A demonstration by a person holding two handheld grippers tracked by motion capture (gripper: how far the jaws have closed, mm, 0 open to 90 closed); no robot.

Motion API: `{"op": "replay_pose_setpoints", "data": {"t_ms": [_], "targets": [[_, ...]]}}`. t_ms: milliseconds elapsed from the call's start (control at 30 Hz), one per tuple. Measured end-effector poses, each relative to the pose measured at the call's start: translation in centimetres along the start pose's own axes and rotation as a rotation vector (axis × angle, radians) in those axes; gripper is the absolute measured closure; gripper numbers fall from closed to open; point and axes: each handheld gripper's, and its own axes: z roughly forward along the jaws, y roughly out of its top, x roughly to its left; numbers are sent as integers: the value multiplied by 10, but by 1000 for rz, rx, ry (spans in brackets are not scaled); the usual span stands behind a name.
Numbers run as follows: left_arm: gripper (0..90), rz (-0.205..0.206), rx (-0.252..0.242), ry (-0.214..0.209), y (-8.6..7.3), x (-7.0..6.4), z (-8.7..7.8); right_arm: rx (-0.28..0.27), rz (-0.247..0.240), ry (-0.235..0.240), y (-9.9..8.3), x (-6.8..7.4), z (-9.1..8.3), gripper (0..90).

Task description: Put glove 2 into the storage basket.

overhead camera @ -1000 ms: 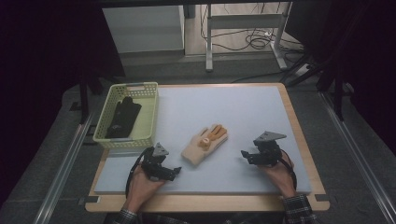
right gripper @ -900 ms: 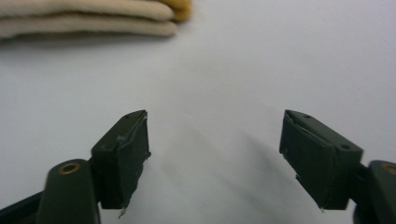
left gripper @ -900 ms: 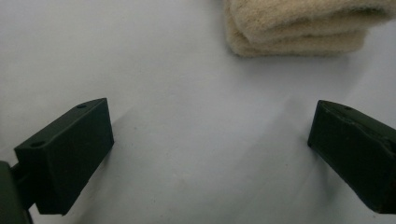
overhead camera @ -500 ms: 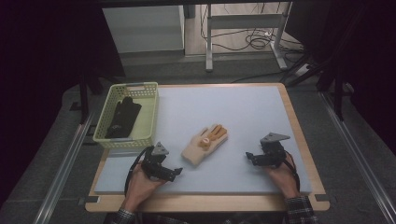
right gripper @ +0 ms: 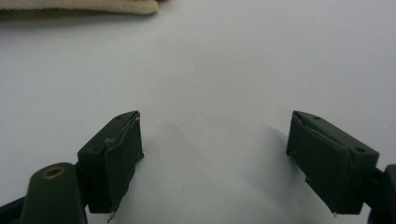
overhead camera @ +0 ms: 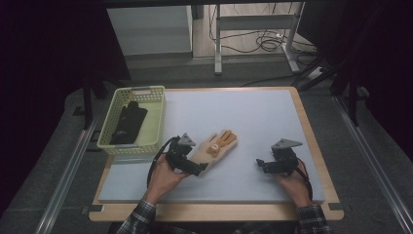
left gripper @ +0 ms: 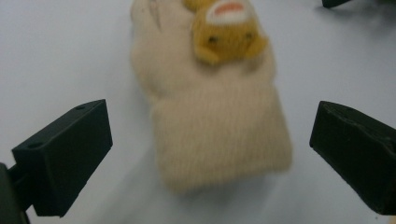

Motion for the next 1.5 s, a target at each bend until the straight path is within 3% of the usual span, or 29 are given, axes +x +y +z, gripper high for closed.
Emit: {"op": "replay_pose_setpoints", "data": {"t_ms": [333, 633, 700, 867, 967, 1100, 1233, 1500], "targets": [[0, 16, 65, 33, 38, 0, 48, -3, 0, 0, 0, 0, 0, 179], [0, 30, 161, 74, 40, -1, 83, -4, 1, -1, 0, 1, 0, 179], [20, 22, 158, 61, 39, 0, 81, -4, 1, -1, 0, 1, 0, 179], [211, 26, 166, 55, 41, -2, 76, -3, 1, -2, 0, 1, 0, 179], [302, 3, 149, 72, 40, 0, 73, -3, 1, -2, 0, 1, 0, 179], [517, -28, 131, 85, 39, 5, 69, -3, 0, -2, 0, 1, 0, 179], [591, -36, 123, 68, 40, 7, 65, -3, 0, -2, 0, 1, 0, 179], [687, -34, 110, 100, 49, 10, 50, -3, 0, -3, 0, 1, 0, 179]]}}
